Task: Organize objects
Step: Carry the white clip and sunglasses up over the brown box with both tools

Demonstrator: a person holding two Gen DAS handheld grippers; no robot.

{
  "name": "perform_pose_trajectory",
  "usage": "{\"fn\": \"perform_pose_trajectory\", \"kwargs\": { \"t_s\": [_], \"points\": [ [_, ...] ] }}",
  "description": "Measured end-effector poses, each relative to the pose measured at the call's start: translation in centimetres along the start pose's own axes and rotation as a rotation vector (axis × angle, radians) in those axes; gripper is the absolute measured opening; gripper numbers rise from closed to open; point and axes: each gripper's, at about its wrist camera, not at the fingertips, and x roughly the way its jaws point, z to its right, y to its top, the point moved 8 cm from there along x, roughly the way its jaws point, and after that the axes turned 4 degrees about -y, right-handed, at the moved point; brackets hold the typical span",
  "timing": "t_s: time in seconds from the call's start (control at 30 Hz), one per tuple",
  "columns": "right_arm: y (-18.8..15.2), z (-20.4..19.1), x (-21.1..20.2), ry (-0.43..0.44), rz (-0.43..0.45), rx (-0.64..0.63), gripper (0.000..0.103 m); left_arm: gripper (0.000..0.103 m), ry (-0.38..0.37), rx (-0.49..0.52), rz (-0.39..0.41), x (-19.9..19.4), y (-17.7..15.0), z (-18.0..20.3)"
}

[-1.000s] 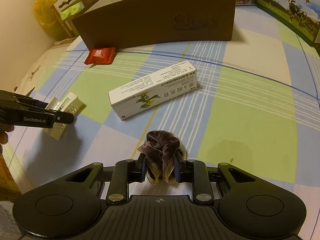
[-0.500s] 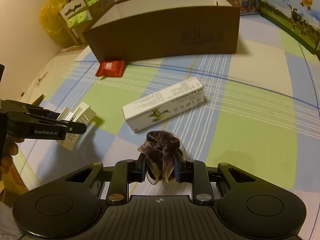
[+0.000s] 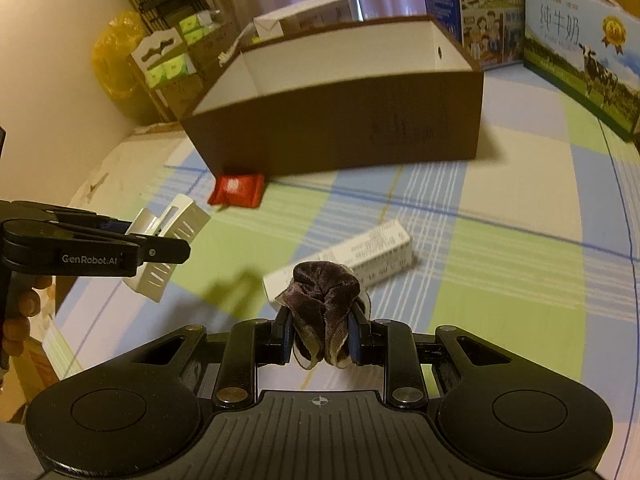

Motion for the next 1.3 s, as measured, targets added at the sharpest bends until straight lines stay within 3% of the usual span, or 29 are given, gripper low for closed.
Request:
{"fn": "perform_pose_trajectory", "kwargs": {
  "t_s": [0.47, 1.03, 1.3],
  "points": [
    [5.9, 0.4, 0.1, 0.025, 0.067, -0.033, 0.023, 0.036, -0.019, 0.006, 0.070, -0.2, 5.3, 0.6],
    [18.3, 3.9, 3.2, -0.021, 0.201, -0.053, 0.023, 0.036, 0.024, 0.030, 0.172, 2.6, 16.0, -1.2],
    [22.9, 5.8, 6.3, -0.040, 0.216, -0.035, 0.023, 0.036, 0.060, 0.037, 0.168, 5.7, 20.5, -2.7]
  ]
}}
